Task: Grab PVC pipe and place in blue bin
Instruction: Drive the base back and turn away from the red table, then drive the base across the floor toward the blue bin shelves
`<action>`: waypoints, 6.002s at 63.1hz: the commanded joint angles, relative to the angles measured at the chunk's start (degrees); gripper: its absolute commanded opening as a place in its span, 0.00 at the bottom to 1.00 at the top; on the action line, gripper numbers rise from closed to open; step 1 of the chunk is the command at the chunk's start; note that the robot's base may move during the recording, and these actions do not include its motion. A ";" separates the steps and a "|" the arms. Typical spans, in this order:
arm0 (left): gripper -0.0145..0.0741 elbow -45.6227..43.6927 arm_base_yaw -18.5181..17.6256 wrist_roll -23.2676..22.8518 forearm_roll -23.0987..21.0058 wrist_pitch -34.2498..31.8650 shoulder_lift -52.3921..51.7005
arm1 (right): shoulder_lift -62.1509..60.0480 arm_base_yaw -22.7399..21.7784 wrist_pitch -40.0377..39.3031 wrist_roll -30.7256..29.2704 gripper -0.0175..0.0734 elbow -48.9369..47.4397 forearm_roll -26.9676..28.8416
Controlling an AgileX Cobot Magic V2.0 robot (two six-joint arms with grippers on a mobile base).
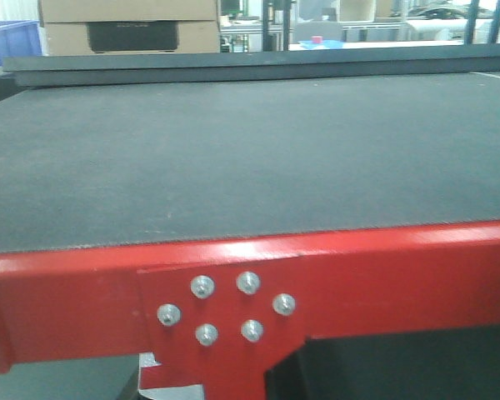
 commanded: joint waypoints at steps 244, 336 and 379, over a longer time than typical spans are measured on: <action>0.04 0.06 -0.11 0.00 -0.08 -1.38 -0.17 | -0.17 -0.05 -1.43 -0.18 0.01 0.12 -0.49; 0.04 0.06 0.00 0.00 -0.09 -1.38 -0.17 | -0.17 -0.05 -1.43 -0.18 0.01 0.12 -0.49; 0.04 0.06 0.00 0.00 -0.09 -1.38 -0.17 | -0.17 -0.05 -1.43 -0.18 0.01 0.12 -0.49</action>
